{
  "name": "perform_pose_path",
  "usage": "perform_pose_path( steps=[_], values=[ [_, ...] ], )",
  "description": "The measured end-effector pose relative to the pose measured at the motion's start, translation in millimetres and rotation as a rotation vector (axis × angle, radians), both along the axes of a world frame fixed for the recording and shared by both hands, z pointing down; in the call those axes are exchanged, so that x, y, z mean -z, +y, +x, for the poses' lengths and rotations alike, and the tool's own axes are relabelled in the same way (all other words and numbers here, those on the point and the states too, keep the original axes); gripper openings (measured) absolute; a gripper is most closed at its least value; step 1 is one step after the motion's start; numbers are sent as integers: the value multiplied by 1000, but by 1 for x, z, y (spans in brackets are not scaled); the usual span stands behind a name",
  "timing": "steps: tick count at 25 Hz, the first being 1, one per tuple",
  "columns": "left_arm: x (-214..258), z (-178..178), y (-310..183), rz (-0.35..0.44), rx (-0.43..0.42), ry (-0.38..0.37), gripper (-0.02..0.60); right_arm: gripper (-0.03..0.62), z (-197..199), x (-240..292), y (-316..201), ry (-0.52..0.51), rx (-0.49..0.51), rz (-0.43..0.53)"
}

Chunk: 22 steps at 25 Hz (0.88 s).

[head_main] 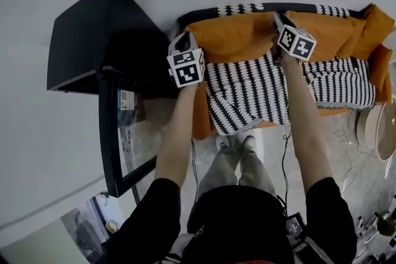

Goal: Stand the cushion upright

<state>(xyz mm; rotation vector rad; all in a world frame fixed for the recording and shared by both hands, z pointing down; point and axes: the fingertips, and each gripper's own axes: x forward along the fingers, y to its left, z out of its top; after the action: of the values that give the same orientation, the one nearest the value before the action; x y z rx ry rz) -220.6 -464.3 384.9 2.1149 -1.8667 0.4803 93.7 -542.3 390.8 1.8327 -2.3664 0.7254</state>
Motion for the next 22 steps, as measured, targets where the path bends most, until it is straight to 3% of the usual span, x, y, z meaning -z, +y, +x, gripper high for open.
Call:
perform_pose_path(
  steps=[6,11,17,22],
  values=[
    [32,14,42,56,36,83,12,84,-2,46,36,-6,67,104],
    [74,34,83,158,35,174,12,36,-5,102,97,-12,167,247],
    [122,71,125,264,-15,167,11,21,-13,157,166,115,266,385],
    [154,101,167,328,-34,155,11,20,-4,177,220,195,300,417]
  ],
)
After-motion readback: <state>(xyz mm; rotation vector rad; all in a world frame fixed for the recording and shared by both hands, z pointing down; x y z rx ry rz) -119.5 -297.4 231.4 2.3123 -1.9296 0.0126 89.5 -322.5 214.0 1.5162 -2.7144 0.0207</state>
